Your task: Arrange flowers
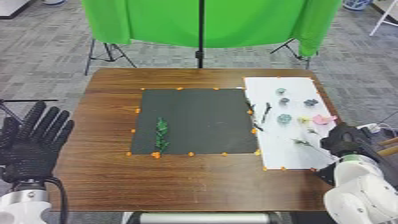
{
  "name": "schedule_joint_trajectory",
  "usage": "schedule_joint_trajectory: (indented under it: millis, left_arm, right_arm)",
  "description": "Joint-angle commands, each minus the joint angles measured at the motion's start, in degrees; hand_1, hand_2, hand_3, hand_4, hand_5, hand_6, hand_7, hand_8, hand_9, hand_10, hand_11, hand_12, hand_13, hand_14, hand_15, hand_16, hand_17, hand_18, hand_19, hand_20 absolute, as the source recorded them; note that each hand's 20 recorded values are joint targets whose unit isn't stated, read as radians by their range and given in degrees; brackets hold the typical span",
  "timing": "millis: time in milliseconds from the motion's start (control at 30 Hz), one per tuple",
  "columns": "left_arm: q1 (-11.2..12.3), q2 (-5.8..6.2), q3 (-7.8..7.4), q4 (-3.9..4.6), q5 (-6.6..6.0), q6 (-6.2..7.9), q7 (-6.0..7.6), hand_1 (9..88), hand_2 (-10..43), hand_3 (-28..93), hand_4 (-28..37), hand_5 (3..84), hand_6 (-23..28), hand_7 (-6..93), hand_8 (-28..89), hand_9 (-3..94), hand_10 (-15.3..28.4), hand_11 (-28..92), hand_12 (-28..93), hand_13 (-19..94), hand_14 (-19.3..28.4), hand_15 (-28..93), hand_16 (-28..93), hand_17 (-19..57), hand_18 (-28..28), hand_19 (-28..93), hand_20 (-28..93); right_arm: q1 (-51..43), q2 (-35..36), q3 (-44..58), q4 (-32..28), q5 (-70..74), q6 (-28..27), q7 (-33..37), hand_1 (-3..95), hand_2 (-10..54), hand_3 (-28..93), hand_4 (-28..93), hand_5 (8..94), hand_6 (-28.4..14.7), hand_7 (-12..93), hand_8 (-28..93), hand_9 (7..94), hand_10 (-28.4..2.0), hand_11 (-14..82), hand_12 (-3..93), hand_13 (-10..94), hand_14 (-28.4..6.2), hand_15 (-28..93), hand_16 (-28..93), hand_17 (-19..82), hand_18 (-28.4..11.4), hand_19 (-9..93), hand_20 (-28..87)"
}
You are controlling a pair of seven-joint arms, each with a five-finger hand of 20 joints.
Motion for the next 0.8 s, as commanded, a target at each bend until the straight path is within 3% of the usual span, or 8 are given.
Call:
schedule_joint_trajectory:
  millis: [33,233,333,600,800]
  left_arm:
    - [0.83,-0.08,0.36,-0.11,0.23,0.39,-1.0,21.8,10.6,74,-28.3,41.5,7.9,7.9,-8,37.3,13.7,14,11,31,13.2,15,0,-4.5,14.2,32,14]
    - [0.09,0.32,0.81,0.05,0.32,0.62,-1.36,21.8,10.7,74,-28.3,41.5,7.9,7.8,-8,37.3,13.6,14,11,31,13.2,15,-1,-4.5,14.3,32,14]
    - [-1.28,0.51,1.67,0.64,0.5,0.5,-2.04,21.8,10.7,74,-28.3,41.5,7.9,7.8,-8,37.2,13.6,14,10,31,13.1,15,-1,-4.5,14.3,32,14]
    - [-3.98,1.21,3.55,1.57,0.77,0.7,-3.31,21.9,10.8,74,-28.3,41.4,7.8,7.9,-8,37.3,13.6,14,11,31,13.2,15,-1,-4.5,14.3,32,14]
    - [-4.27,1.72,4.2,1.62,0.78,0.89,-3.74,21.8,10.8,74,-28.3,41.4,7.8,7.9,-8,37.2,13.6,14,10,31,13.1,15,-1,-4.4,14.2,32,14]
  right_arm:
    - [4.68,-0.1,-3.92,-4.64,-0.22,6.75,0.16,47.9,-9.5,82,-19,72.7,-2.5,45,14,75.9,-14.0,34.4,51.4,60,-17.7,76,33,33,-25.0,89,46]
    - [12.53,-4.62,-12.13,-3.02,0.91,5.41,0.6,46.4,-9.5,81,-15,73.0,-2.3,45,15,76.5,-14.1,34.8,52.0,61,-17.8,76,33,33,-25.4,90,46]
    - [16.33,-7.5,-17.27,-0.72,0.75,4.18,0.7,46.6,-9.5,81,-15,73.1,-2.5,45,16,76.4,-14.3,34.9,52.3,60,-18.1,76,33,34,-25.7,90,46]
    - [26.0,-14.72,-30.21,8.92,0.59,1.38,0.94,47.0,-9.5,80,-14,73.3,-2.7,45,16,76.2,-14.6,35.1,51.9,61,-18.6,76,33,34,-26.2,91,45]
    - [30.33,-19.1,-35.98,15.79,2.78,-3.07,2.99,47.3,-9.5,80,-14,73.3,-2.7,44,16,76.1,-15.1,35.7,51.1,61,-18.8,76,33,34,-26.6,91,44]
